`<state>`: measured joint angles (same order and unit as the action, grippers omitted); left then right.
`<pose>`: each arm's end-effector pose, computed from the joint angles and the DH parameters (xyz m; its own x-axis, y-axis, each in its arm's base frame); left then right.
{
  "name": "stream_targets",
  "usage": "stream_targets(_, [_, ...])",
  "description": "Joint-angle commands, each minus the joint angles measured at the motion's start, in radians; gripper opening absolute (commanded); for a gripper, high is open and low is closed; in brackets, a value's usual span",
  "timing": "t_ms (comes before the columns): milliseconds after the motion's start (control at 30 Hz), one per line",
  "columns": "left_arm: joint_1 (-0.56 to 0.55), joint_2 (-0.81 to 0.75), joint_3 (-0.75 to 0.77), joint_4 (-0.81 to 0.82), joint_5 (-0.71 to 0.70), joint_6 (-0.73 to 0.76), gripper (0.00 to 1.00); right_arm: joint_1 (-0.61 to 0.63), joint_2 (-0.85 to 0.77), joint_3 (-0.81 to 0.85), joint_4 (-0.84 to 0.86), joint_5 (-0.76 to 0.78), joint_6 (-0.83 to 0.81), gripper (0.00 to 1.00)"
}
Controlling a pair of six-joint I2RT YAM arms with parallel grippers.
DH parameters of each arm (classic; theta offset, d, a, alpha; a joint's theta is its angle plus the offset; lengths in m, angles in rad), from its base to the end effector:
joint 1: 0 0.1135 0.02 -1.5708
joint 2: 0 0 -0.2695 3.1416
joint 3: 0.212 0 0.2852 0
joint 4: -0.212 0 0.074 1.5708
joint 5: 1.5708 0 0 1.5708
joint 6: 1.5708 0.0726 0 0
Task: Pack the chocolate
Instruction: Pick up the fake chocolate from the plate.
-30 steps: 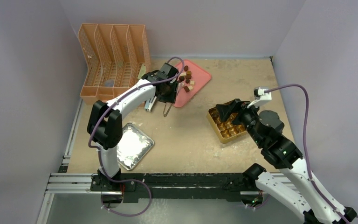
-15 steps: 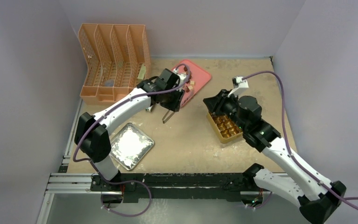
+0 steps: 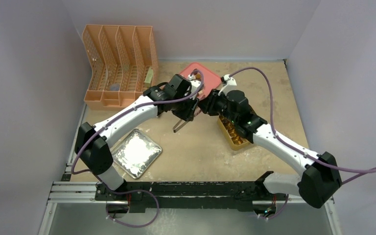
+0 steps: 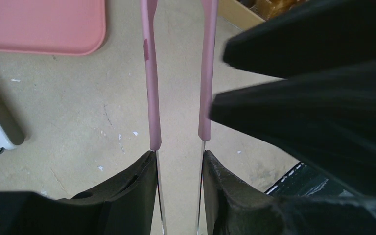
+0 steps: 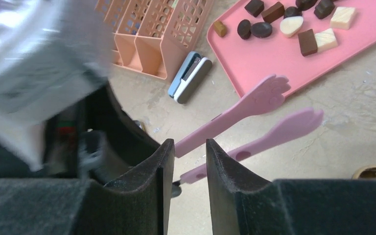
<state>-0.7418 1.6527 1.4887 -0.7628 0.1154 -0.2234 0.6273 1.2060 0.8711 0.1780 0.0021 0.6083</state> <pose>0.3001 -0.2863 0.2789 -0.7349 0.3750 -0.5651 0.5735 0.7883 -0.2228 0.2848 0.2063 0.3074 -0.4383 0.3881 -0.8107 -0.4080 0.7178 0.5642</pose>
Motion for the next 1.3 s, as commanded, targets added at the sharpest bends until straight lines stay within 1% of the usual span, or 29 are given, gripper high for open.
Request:
stream_targets(0, [0.001,-0.079,0.027,0.073,0.076,0.017,0.36,-0.003,0.055,0.062,0.098,-0.052,0.009,0.33])
stream_targets(100, [0.001,-0.102,0.028,0.098,0.091,0.004,0.36,-0.003,0.084,0.065,0.103,-0.062,0.001,0.33])
stream_targets(233, [0.005,-0.111,0.068,0.074,0.052,-0.011,0.36,-0.003,0.101,0.043,0.117,-0.051,-0.007,0.33])
stream_targets(300, [0.009,-0.112,0.079,0.082,0.055,-0.028,0.36,-0.003,0.108,0.034,0.113,-0.047,-0.006,0.33])
stream_targets(400, [0.009,-0.109,0.088,0.09,0.053,-0.048,0.36,-0.003,0.102,0.029,0.101,-0.051,-0.006,0.33])
stream_targets(467, [0.01,-0.101,0.094,0.079,0.019,-0.06,0.36,-0.004,0.082,0.037,0.083,-0.053,-0.003,0.34])
stream_targets(533, [0.022,-0.097,0.088,0.075,-0.019,-0.079,0.36,-0.002,0.049,0.049,0.05,-0.025,-0.005,0.4])
stream_targets(633, [0.07,-0.093,0.077,0.076,-0.04,-0.118,0.36,-0.003,-0.031,0.051,-0.009,0.054,-0.048,0.51])
stream_targets(733, [0.112,-0.087,0.071,0.08,-0.047,-0.142,0.36,-0.002,-0.13,0.033,-0.053,0.135,-0.089,0.65])
stream_targets(800, [0.119,-0.079,0.078,0.079,-0.074,-0.143,0.36,-0.002,-0.198,0.019,-0.073,0.181,-0.108,0.76])
stream_targets(867, [0.12,-0.06,0.089,0.072,-0.105,-0.139,0.36,-0.003,-0.258,0.004,-0.092,0.215,-0.129,0.84])
stream_targets(967, [0.128,-0.014,0.121,0.07,-0.143,-0.137,0.36,-0.003,-0.33,-0.004,-0.131,0.25,-0.152,0.92])
stream_targets(1100, [0.138,0.059,0.166,0.078,-0.169,-0.128,0.37,-0.003,-0.402,-0.01,-0.174,0.281,-0.164,0.98])
stream_targets(1267, [0.154,0.15,0.222,0.045,-0.276,-0.157,0.36,-0.003,-0.465,-0.045,-0.239,0.303,-0.176,0.99])
